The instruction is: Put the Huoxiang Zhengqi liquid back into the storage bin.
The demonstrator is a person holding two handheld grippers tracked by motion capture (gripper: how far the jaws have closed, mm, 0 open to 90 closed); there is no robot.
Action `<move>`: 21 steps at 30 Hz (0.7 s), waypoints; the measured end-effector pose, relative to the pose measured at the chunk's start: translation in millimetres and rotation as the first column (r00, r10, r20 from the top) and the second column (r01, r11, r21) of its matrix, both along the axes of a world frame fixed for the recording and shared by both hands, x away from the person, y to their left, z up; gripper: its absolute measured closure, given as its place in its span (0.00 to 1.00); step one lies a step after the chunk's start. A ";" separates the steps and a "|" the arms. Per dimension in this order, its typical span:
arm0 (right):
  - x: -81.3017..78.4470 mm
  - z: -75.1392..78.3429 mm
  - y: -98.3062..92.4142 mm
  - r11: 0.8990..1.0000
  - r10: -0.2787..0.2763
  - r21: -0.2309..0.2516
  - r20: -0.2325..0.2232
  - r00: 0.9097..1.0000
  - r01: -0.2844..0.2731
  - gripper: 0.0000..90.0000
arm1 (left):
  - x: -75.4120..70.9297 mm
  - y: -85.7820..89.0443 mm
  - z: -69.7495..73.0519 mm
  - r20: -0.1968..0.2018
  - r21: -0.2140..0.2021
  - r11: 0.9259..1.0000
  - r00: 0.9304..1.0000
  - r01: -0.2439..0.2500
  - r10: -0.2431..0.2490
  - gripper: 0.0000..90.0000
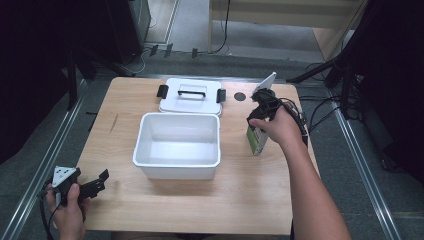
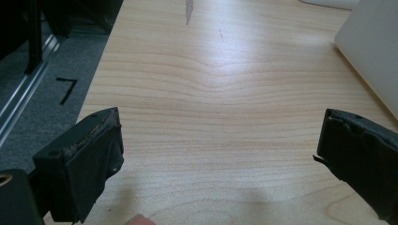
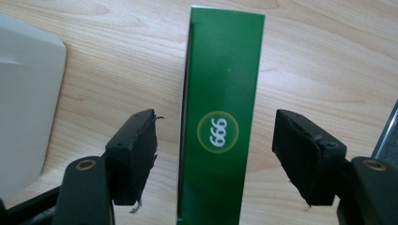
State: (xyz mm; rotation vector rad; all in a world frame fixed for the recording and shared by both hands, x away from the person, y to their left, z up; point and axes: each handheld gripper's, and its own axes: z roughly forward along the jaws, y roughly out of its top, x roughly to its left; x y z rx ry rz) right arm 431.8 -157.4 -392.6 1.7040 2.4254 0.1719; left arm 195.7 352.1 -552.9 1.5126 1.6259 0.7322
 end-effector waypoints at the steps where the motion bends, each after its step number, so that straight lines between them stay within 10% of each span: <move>1: 0.6 -0.9 0.4 1.000 0.005 -0.002 0.002 1.000 -0.005 0.35 | 0.1 0.2 -0.2 0.002 -0.003 1.000 1.000 -0.002 0.002 0.02; 11: 12.0 -8.9 -6.8 0.999 -0.041 0.024 -0.010 0.999 0.042 0.47 | 0.2 0.6 -0.2 0.005 -0.009 1.000 1.000 0.000 0.000 0.02; 21: 8.3 -11.6 -3.8 0.996 0.084 0.030 -0.037 0.996 -0.082 0.70 | -0.3 0.3 0.0 0.014 0.004 1.000 1.000 -0.002 0.002 0.02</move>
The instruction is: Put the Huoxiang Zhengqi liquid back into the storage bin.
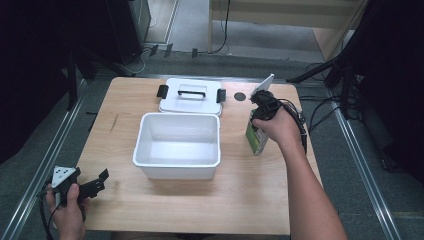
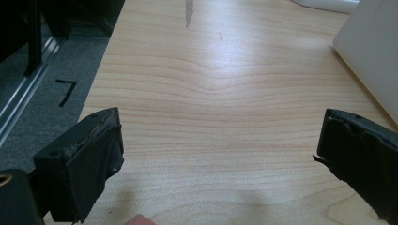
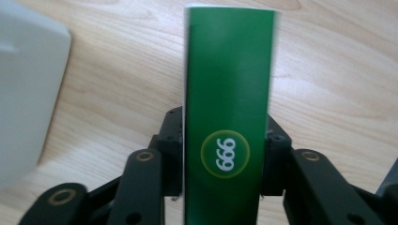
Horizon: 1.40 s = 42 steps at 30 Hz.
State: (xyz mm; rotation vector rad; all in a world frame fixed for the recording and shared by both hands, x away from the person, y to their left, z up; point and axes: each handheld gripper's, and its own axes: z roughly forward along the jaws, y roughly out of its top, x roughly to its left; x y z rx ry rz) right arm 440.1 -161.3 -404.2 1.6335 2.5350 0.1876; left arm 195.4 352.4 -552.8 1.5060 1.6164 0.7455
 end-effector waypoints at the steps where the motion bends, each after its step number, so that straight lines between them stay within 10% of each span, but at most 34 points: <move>1: -1.1 0.7 -0.6 1.000 0.028 0.006 0.002 1.000 -0.028 0.71 | 0.0 0.0 0.0 -0.001 0.000 1.000 1.000 0.000 0.000 0.02; 8: -11.3 3.5 -2.4 0.985 0.171 -0.006 0.027 0.985 -0.171 0.71 | 0.1 0.1 0.0 -0.002 -0.001 1.000 1.000 0.002 -0.002 0.02; 19: -41.4 28.1 0.2 0.919 0.390 0.028 0.066 0.919 -0.392 0.71 | 0.4 -0.2 0.1 -0.006 -0.005 1.000 1.000 0.002 -0.003 0.02; 24: -57.3 42.1 4.8 0.867 0.498 -0.009 0.044 0.866 -0.498 0.71 | 0.9 0.3 -0.2 -0.006 -0.007 1.000 1.000 0.000 0.000 0.02; 32: -79.3 75.0 9.5 0.741 0.671 -0.036 0.088 0.736 -0.671 0.71 | 1.3 0.2 -0.2 -0.009 -0.008 1.000 1.000 0.002 -0.002 0.02; 38: -90.9 97.8 16.4 0.663 0.748 -0.061 0.100 0.656 -0.746 0.71 | 1.2 0.5 -0.2 -0.008 -0.010 1.000 1.000 0.001 -0.001 0.02; 42: -96.6 112.2 25.2 0.640 0.768 -0.068 0.105 0.632 -0.766 0.71 | 1.3 0.6 -0.2 -0.010 -0.010 1.000 1.000 0.002 -0.002 0.02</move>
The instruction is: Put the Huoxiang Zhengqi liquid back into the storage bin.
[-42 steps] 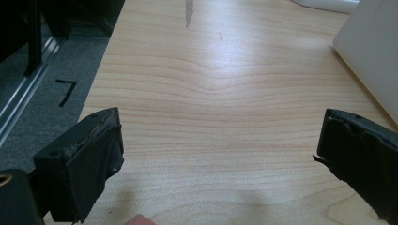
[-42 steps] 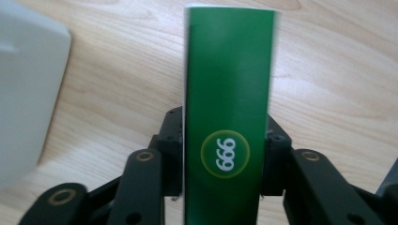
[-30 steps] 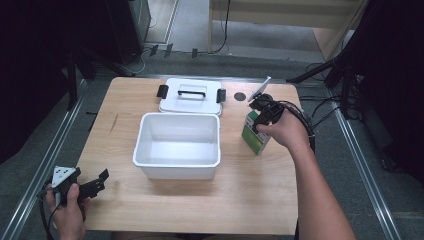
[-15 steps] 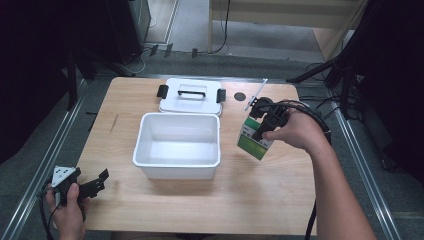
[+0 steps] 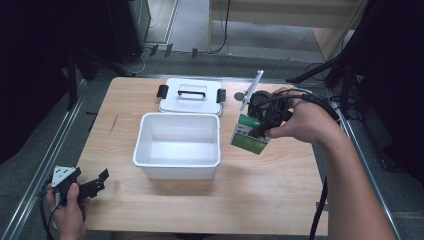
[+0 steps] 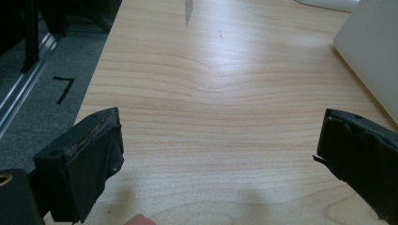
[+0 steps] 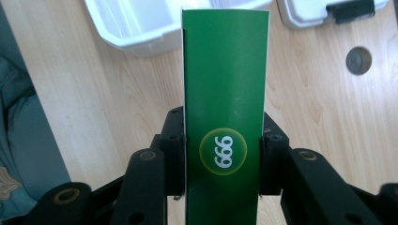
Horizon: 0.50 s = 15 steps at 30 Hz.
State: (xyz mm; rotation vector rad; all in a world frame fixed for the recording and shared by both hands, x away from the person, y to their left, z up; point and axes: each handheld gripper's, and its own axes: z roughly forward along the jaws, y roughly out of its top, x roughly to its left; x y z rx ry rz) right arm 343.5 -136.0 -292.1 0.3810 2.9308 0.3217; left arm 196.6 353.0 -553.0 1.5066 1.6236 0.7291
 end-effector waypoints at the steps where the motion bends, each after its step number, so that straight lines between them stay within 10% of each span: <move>1: -0.3 2.2 1.6 1.000 0.011 0.002 0.006 1.000 -0.011 0.71 | 0.0 0.0 0.0 0.000 0.000 1.000 1.000 0.000 0.000 0.02; 15: -1.7 37.1 42.5 0.996 0.088 0.013 0.038 0.995 -0.088 0.71 | 0.2 -0.1 0.1 -0.006 0.001 1.000 1.000 0.008 -0.008 0.02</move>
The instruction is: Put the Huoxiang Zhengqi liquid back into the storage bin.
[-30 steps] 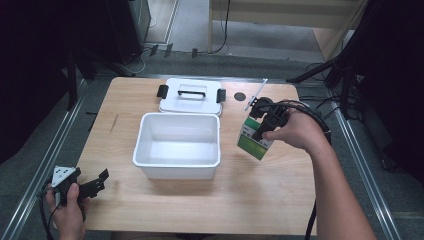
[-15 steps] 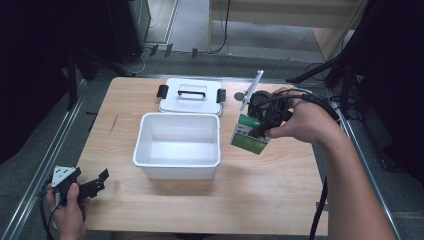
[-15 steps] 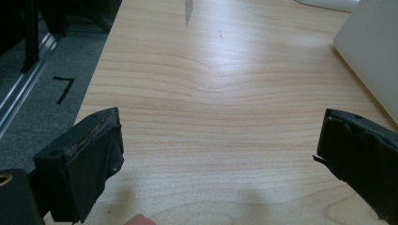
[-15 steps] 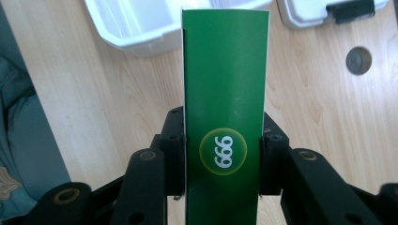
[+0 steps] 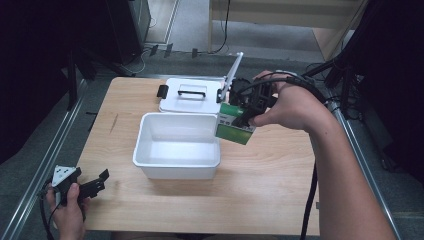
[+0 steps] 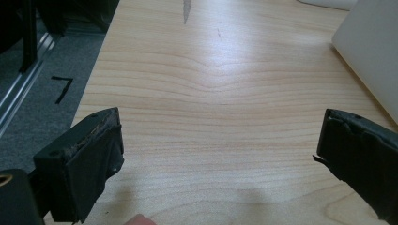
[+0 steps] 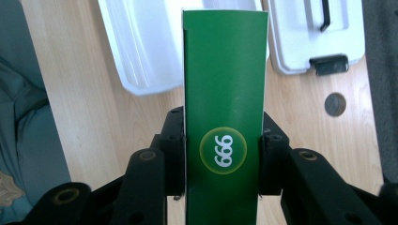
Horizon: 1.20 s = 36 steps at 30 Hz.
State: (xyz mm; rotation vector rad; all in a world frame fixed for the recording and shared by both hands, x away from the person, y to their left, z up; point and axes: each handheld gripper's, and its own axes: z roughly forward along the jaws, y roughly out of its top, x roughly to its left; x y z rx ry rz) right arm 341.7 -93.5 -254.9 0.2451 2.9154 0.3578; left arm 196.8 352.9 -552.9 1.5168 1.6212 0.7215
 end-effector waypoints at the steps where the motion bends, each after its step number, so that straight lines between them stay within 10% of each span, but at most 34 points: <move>1: 0.7 1.7 5.2 1.000 0.004 0.003 0.004 1.000 -0.004 0.71 | 0.0 0.0 0.0 0.000 0.000 1.000 1.000 0.000 0.000 0.02; 16: 3.4 -2.1 66.3 0.989 0.147 0.007 -0.004 0.989 -0.146 0.71 | 0.2 0.4 -0.2 0.001 -0.008 1.000 1.000 0.002 -0.002 0.02; 36: 15.7 -52.0 83.7 0.974 0.220 -0.051 -0.043 0.975 -0.222 0.71 | 0.2 0.3 -0.3 0.000 -0.012 1.000 1.000 0.008 -0.008 0.02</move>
